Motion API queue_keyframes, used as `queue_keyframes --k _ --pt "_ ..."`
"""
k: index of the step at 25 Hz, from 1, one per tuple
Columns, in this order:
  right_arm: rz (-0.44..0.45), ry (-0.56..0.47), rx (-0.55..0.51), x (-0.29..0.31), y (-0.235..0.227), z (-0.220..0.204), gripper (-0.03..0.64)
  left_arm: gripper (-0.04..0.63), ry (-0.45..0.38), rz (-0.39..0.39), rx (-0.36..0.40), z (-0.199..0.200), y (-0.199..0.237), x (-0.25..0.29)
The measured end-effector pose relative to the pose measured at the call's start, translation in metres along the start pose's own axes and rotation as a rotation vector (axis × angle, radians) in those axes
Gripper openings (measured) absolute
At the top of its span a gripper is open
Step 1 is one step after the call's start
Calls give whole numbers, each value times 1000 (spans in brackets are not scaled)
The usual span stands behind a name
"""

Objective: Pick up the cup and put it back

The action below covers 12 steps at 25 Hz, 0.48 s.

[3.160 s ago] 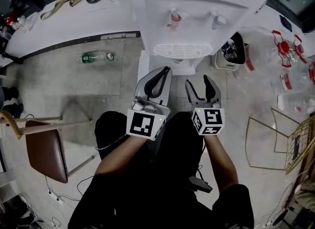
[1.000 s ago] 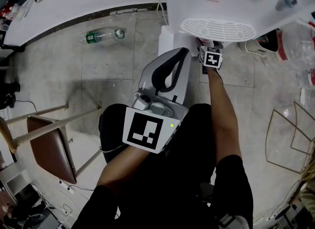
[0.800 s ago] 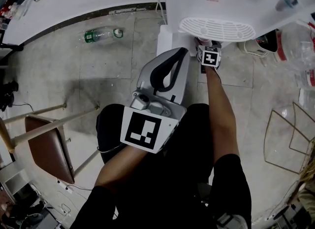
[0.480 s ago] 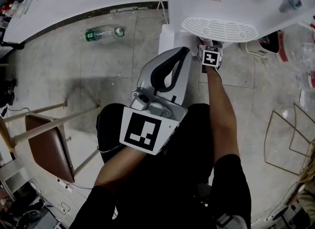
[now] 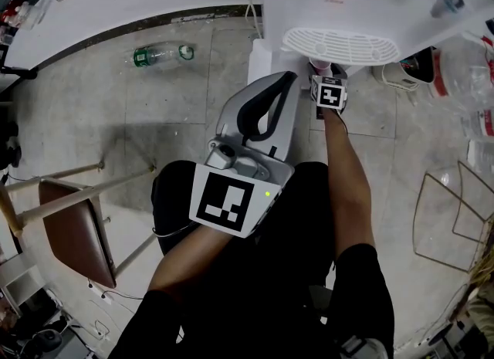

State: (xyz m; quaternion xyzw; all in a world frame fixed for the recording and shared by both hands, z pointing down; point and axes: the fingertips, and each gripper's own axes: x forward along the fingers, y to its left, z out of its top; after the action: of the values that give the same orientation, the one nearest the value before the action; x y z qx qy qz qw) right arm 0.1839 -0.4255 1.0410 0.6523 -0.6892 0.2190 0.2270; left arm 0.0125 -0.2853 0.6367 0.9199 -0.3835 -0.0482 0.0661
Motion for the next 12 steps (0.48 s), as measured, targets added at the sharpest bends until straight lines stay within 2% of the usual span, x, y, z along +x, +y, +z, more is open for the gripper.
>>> queue_keyframes --k 12 --pt "30 -29 2 -44 0 20 296 9 0 -31 6 0 -19 10"
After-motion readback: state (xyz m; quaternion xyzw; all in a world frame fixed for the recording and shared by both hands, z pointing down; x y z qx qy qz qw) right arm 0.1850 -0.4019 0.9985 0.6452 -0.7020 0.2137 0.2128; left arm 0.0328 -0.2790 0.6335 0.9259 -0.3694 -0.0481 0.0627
